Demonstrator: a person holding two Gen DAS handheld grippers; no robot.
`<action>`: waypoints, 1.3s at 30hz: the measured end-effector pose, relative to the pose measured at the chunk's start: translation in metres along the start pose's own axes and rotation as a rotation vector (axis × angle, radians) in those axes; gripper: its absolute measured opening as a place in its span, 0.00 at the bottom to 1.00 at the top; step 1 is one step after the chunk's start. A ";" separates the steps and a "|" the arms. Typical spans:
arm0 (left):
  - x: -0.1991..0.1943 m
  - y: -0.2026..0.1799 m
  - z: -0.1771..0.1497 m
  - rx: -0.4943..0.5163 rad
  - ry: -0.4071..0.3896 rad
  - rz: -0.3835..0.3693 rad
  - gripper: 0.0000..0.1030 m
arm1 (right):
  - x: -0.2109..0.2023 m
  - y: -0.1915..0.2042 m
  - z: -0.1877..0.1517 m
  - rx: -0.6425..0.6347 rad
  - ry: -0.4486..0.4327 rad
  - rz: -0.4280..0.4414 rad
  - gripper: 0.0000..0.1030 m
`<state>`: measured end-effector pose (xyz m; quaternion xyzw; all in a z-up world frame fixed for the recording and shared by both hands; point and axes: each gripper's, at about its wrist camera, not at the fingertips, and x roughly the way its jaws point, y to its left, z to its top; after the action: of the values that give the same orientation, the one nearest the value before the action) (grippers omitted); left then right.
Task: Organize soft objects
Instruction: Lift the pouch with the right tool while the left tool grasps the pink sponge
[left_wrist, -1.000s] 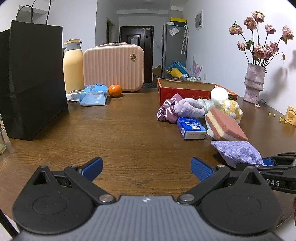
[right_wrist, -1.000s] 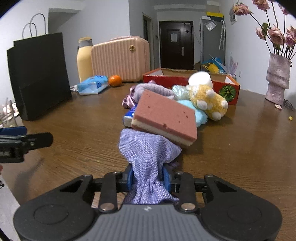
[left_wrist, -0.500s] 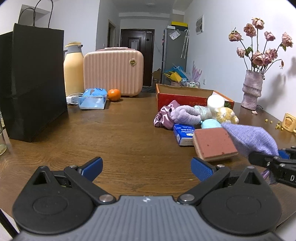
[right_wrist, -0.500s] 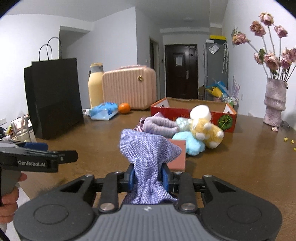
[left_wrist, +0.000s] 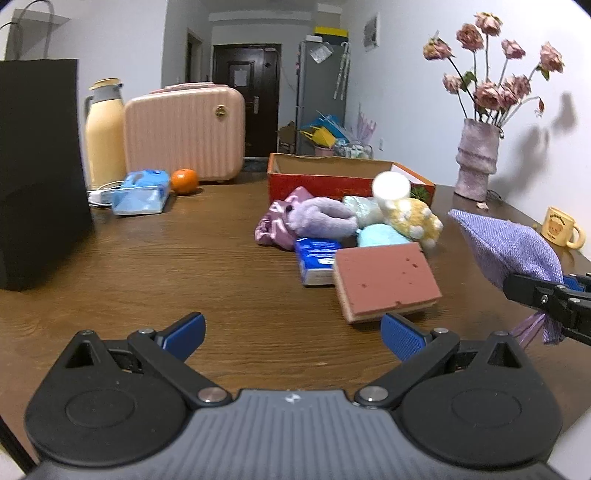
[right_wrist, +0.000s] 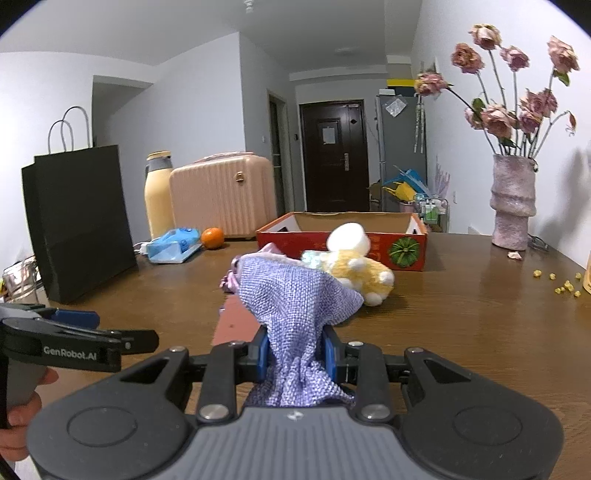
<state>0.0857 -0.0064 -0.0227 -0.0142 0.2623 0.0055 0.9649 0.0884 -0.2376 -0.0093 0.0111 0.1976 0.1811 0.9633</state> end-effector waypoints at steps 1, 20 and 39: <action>0.003 -0.005 0.002 0.006 0.002 -0.003 1.00 | 0.000 -0.005 -0.001 0.005 -0.001 -0.004 0.27; 0.067 -0.068 0.029 0.035 0.091 -0.055 1.00 | 0.022 -0.081 -0.002 0.080 -0.011 -0.047 0.27; 0.117 -0.102 0.044 -0.035 0.164 0.064 1.00 | 0.054 -0.117 0.004 0.113 0.001 -0.005 0.27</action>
<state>0.2112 -0.1071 -0.0413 -0.0230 0.3407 0.0399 0.9390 0.1765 -0.3279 -0.0364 0.0648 0.2083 0.1673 0.9615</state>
